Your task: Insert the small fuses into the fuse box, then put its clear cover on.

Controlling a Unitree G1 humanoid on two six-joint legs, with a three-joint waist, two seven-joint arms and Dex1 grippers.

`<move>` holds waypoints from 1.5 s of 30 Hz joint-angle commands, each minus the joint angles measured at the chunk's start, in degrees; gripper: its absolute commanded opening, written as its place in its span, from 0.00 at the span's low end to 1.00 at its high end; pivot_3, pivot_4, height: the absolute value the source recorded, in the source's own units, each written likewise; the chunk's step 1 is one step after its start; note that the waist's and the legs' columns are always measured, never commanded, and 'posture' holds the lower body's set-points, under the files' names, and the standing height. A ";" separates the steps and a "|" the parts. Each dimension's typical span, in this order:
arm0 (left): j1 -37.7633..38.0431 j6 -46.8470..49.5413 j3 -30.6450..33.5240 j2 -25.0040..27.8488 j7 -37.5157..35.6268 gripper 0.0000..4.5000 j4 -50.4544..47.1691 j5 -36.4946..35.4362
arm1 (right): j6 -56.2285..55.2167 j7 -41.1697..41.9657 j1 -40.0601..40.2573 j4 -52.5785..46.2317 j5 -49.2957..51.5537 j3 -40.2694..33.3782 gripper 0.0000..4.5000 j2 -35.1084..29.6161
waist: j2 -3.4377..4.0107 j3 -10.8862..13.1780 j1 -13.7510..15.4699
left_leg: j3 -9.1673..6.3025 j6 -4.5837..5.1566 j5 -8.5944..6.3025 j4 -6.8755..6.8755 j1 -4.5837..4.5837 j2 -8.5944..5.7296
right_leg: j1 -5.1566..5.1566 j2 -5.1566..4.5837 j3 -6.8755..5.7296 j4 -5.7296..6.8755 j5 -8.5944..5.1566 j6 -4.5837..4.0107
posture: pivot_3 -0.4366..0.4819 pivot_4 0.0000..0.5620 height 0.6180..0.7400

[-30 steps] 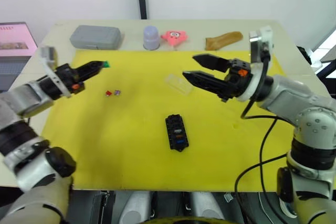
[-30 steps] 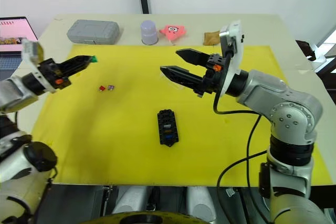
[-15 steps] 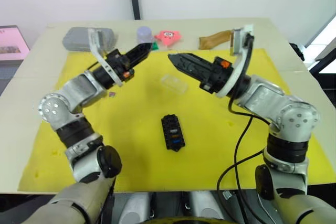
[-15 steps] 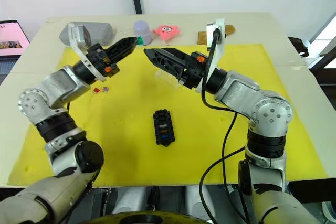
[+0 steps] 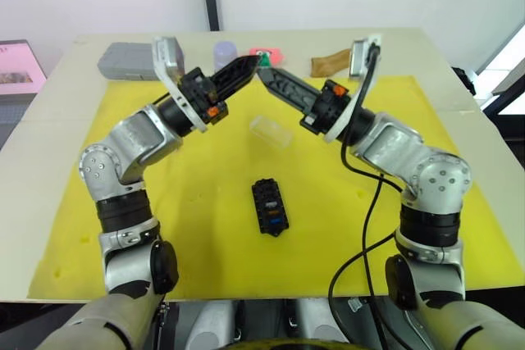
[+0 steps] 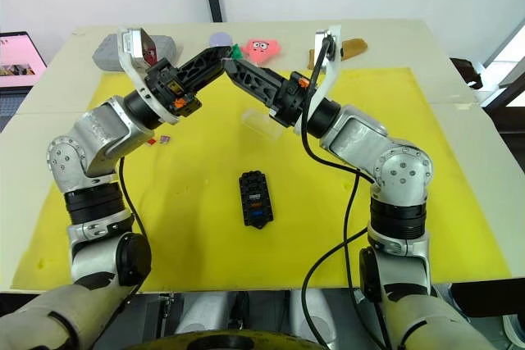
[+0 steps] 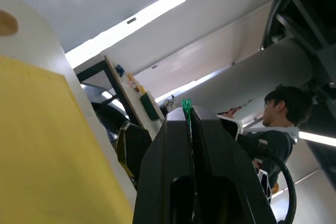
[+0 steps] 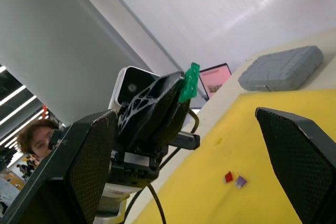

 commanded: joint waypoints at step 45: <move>2.51 -13.05 -10.70 5.97 -3.07 0.00 -3.36 -7.77 | -3.25 -8.69 -0.16 -3.46 7.53 -0.65 0.47 0.01 | 0.01 0.00 0.02 | 0.00 0.00 0.00 -0.03 -0.02 0.01 | 0.01 0.00 0.01 -0.07 0.00 0.00 | 0.48 0.27 1.00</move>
